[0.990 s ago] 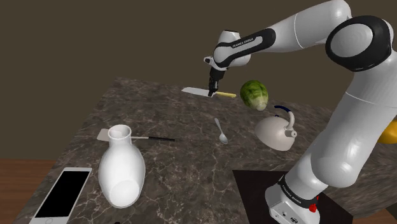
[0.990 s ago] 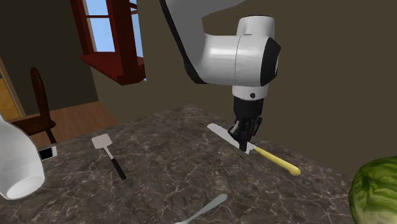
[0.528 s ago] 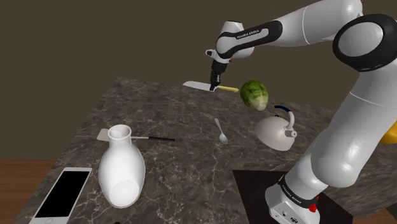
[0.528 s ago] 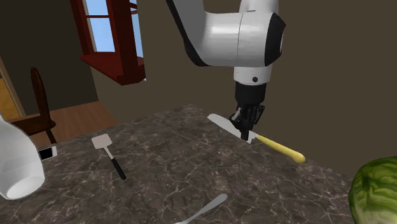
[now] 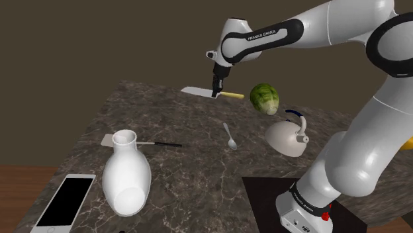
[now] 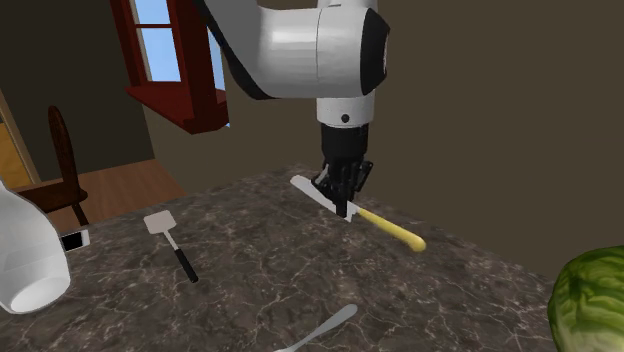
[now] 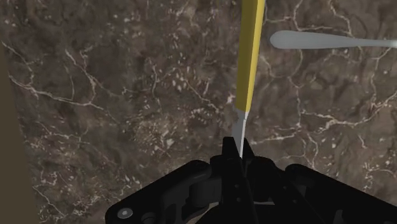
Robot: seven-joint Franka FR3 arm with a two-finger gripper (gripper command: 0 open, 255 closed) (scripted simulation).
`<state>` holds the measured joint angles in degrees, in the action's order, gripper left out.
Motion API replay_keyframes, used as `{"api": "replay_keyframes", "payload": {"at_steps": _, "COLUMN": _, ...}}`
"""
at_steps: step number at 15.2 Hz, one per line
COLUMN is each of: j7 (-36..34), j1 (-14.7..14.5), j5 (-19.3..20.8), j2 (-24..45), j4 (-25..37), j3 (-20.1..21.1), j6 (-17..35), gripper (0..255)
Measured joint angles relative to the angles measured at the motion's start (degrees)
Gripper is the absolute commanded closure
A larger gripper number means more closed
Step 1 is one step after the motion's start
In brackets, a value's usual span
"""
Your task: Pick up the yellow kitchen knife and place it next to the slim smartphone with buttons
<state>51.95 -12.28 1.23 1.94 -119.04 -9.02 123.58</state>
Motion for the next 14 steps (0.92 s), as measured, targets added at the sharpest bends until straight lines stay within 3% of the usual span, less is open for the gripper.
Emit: {"api": "replay_keyframes", "payload": {"at_steps": 14, "j7": -19.98, "j1": -9.56, "j5": 1.31, "j2": -3.26, "j4": -3.59, "j3": 9.73, "j6": -0.24, "gripper": 255}}
